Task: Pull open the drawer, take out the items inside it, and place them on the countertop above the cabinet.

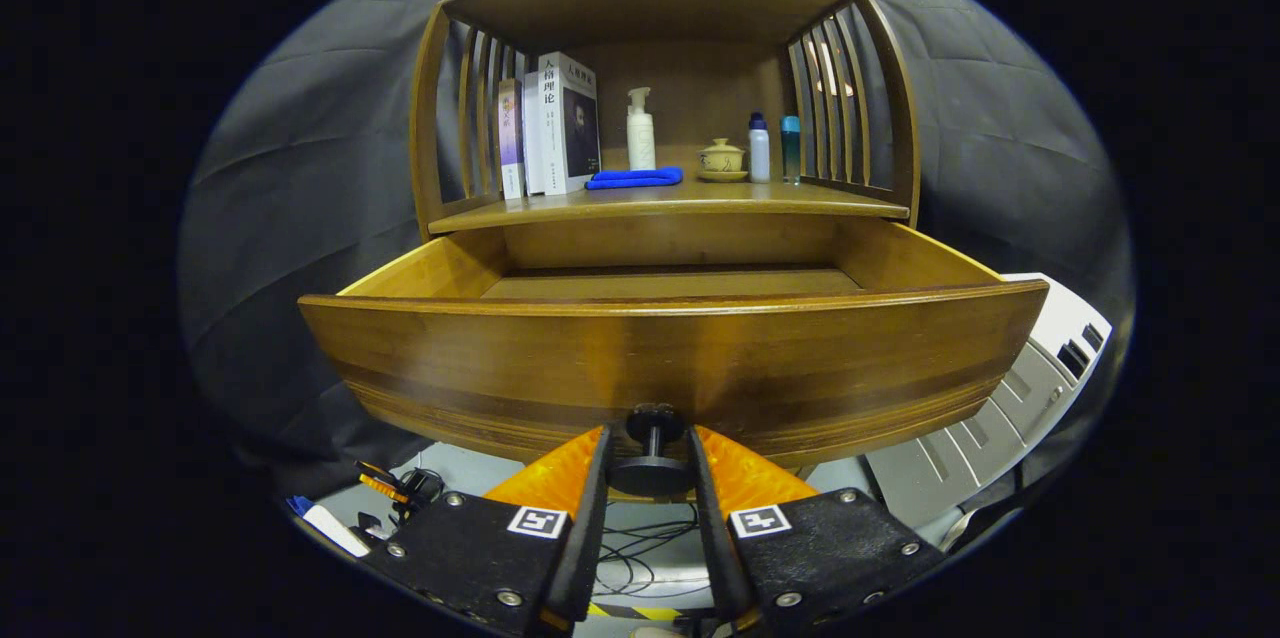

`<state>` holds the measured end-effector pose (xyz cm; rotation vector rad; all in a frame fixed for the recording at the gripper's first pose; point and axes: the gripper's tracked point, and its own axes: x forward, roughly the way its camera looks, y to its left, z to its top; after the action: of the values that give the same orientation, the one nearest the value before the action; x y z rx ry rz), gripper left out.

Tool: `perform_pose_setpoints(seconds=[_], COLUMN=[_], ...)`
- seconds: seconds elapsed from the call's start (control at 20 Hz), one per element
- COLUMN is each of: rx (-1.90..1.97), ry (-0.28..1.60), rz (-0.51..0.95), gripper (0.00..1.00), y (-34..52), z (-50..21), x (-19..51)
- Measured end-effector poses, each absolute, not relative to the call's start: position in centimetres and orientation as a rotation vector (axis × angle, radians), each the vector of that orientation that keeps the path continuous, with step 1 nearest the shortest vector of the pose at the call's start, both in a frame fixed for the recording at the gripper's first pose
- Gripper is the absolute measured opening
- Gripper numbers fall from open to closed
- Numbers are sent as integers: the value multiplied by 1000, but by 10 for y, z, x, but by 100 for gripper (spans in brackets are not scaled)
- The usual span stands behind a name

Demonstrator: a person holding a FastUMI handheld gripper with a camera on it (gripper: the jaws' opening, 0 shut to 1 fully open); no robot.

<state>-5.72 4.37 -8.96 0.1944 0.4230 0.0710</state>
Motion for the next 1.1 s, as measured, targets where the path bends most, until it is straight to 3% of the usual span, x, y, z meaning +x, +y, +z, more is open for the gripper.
perform_pose_setpoints(seconds=[0.3, 0.75, 1.1], rx=[212, 95, 114], ry=[331, 227, 357], rz=[77, 25, -64], gripper=[95, 95, 95], y=[37, 24, -8], z=[-42, 40, 35], x=[-59, -19, 30])
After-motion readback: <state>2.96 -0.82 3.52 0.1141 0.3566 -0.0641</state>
